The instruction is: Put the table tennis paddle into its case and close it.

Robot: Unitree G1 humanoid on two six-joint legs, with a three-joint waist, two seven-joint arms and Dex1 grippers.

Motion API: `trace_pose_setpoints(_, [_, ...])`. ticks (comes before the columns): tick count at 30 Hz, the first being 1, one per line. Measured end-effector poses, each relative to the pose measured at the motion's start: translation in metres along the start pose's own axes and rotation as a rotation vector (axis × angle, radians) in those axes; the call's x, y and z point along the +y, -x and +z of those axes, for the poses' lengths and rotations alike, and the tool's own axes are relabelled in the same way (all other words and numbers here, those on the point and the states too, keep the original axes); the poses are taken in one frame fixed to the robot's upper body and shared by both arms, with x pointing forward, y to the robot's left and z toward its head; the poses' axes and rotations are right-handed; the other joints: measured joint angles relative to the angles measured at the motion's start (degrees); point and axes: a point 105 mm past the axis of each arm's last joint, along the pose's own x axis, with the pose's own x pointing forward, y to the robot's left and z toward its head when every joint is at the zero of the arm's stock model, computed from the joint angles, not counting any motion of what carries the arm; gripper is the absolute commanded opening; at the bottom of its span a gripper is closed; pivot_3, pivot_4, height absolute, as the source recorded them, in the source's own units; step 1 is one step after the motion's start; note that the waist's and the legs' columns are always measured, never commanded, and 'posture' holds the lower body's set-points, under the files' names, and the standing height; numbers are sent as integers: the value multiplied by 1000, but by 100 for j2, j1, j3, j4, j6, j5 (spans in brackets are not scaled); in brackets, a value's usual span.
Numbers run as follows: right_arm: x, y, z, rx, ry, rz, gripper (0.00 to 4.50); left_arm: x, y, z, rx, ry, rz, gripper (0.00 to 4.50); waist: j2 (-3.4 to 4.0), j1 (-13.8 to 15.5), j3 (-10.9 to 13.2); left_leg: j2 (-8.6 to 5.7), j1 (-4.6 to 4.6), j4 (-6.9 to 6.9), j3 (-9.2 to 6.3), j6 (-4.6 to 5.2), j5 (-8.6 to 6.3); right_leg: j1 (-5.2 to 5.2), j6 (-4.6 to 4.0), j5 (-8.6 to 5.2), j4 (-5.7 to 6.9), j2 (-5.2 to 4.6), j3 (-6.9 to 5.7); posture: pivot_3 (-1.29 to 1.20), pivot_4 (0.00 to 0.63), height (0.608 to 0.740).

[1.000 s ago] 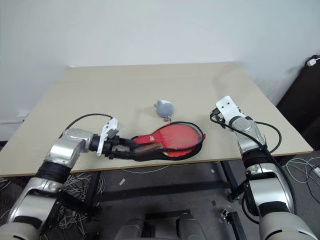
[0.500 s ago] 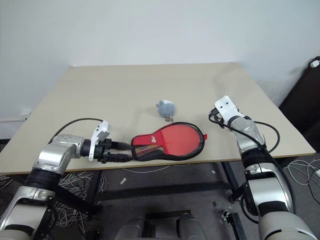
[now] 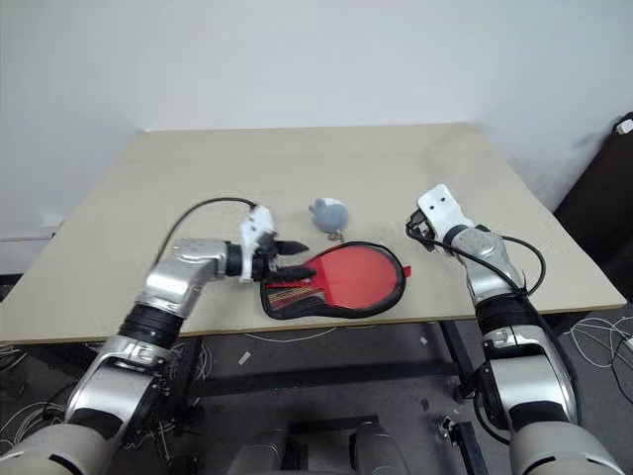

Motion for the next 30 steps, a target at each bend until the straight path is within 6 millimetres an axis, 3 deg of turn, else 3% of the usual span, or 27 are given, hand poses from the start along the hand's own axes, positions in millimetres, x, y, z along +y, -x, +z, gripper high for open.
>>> trace_pose_setpoints(10, [6, 6, -11, 23, -23, 5, 3041, 7, -7, -18, 167, -246, -24, 3297, 0, 0, 0, 1, -3, -2, 1, 1, -1, -5, 0, -1, -2, -1, 1, 0, 0, 740])
trace_pose_setpoints(30, [18, 4, -2, -15, -92, 76, 3041, 8, 2, -27, 256, -332, -83, 3297, 2, -3, -2, 6, 9, 3, 0, 1, 0, 5, -1, 0, 5, 3, -2, 0, 0, 740])
